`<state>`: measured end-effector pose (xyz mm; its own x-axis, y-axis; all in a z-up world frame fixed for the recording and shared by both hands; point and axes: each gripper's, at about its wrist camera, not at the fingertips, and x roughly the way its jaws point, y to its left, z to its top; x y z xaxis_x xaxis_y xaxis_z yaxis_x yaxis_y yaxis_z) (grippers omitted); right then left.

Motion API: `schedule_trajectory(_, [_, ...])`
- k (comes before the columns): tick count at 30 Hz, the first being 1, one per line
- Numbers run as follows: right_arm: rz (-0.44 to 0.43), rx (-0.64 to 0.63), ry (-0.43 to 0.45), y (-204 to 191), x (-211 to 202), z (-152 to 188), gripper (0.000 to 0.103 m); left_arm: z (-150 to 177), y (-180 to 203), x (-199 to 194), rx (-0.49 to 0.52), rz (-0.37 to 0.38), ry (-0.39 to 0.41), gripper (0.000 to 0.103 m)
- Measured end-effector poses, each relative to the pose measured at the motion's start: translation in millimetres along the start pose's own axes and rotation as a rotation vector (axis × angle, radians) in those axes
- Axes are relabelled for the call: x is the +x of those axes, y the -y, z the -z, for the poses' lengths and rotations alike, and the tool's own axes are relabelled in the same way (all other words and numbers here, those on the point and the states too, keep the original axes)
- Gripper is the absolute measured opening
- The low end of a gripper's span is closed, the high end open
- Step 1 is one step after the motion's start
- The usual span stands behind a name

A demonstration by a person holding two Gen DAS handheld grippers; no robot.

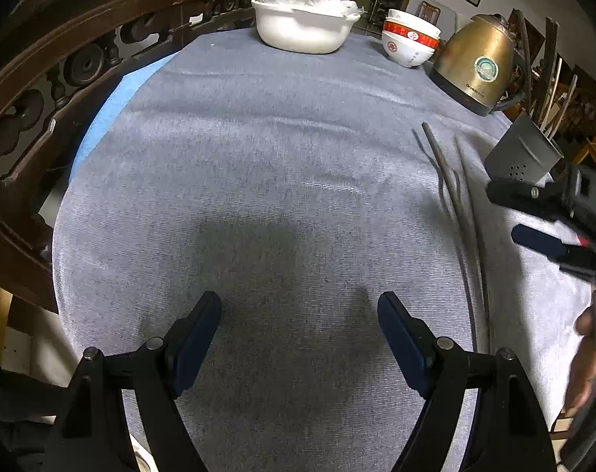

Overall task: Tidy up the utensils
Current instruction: 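Lower the right gripper around a dark chopstick while the left gripper lowers around the last one, then close the left gripper on its chopstick while the right gripper closes on its own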

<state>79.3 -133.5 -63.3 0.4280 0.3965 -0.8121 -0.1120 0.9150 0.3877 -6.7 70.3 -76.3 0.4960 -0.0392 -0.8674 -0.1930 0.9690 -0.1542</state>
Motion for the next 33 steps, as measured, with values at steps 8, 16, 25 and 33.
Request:
schedule_trajectory(8, [0.036,0.018,0.019,21.3,-6.5,2.6,0.081,-1.2,1.9,2.4,-0.005,-0.002,-0.003,0.082])
schedule_trajectory(16, [0.124,-0.077,-0.058,6.4,22.2,-28.0,0.035,-3.4,4.2,-0.8,0.007,-0.01,0.002,0.082])
schedule_trajectory(25, [0.139,-0.098,-0.125,22.5,30.4,-28.5,0.007,-18.1,15.9,-0.1,0.023,0.027,-0.015,0.082])
schedule_trajectory(33, [0.14,-0.073,-0.137,59.8,12.2,-24.9,0.007,-73.0,74.0,21.6,0.055,0.081,-0.073,0.082])
